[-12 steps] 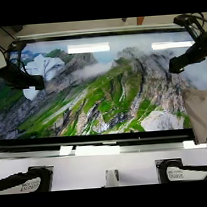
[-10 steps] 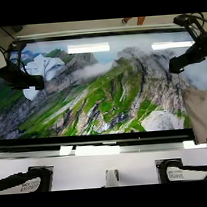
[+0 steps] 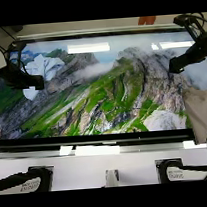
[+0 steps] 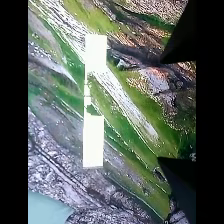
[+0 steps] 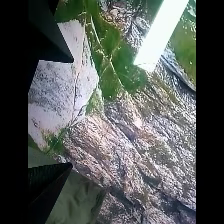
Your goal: Fold the shirts.
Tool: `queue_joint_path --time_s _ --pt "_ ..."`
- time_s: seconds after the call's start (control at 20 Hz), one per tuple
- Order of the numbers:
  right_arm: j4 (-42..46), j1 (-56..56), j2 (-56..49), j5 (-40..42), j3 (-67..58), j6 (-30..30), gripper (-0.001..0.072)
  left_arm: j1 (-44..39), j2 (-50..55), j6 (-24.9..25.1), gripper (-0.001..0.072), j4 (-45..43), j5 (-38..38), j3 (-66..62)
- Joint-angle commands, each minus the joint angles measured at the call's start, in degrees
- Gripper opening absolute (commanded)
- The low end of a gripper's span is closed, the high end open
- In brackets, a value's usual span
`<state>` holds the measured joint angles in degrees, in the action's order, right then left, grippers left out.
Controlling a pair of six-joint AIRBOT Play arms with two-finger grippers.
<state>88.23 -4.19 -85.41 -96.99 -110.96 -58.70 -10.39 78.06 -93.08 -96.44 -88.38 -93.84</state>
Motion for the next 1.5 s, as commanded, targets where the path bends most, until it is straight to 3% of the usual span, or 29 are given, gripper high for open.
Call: queue_joint_path --time_s 0.0,0.3,0.45,0.6,0.75,0.8,0.9,1.05,1.2,1.25,1.45 --pt "0.0 0.0 0.0 0.0 0.0 0.0 0.066 0.0 0.0 0.0 0.0671 0.0 0.0 0.0" --pt "0.0 0.0 0.0 1.8 0.0 0.0 0.066 0.0 0.1 0.0 0.0671 0.0 1.2 0.0" --pt "0.0 0.0 0.0 7.5 0.0 0.0 0.066 0.0 1.1 -1.3 0.0672 1.0 16.0 0.0" --pt "-0.2 0.0 0.0 15.0 0.0 0.0 0.066 0.0 2.3 -4.1 0.0672 9.2 35.2 0.0" --pt "-1.3 0.0 0.0 16.2 0.0 -2.6 0.066 0.4 5.6 1.4 0.0647 8.6 50.0 -0.6" --pt "-2.4 0.1 0.0 15.8 0.0 -5.5 0.066 1.2 9.2 2.0 0.0631 4.8 49.6 -3.0" --pt "-6.5 0.0 -0.6 16.0 0.0 -6.9 0.066 4.0 19.8 4.5 0.0626 0.3 41.7 -12.6" --pt "-12.1 0.2 -1.7 15.1 0.0 -6.7 0.066 9.2 35.8 -0.6 0.0627 -2.9 30.0 -28.4" --pt "-16.5 0.2 -2.8 13.2 0.0 -5.4 0.066 13.1 39.9 -5.0 0.0639 -2.8 31.1 -24.8" --pt "-18.1 0.2 -3.1 12.3 0.0 -4.8 0.066 13.9 40.0 -4.5 0.0684 -3.1 33.3 -21.9" --pt "-25.6 0.2 -3.3 10.4 0.0 -1.2 0.0661 15.1 41.7 -3.5 0.0679 -3.2 40.2 -19.5"
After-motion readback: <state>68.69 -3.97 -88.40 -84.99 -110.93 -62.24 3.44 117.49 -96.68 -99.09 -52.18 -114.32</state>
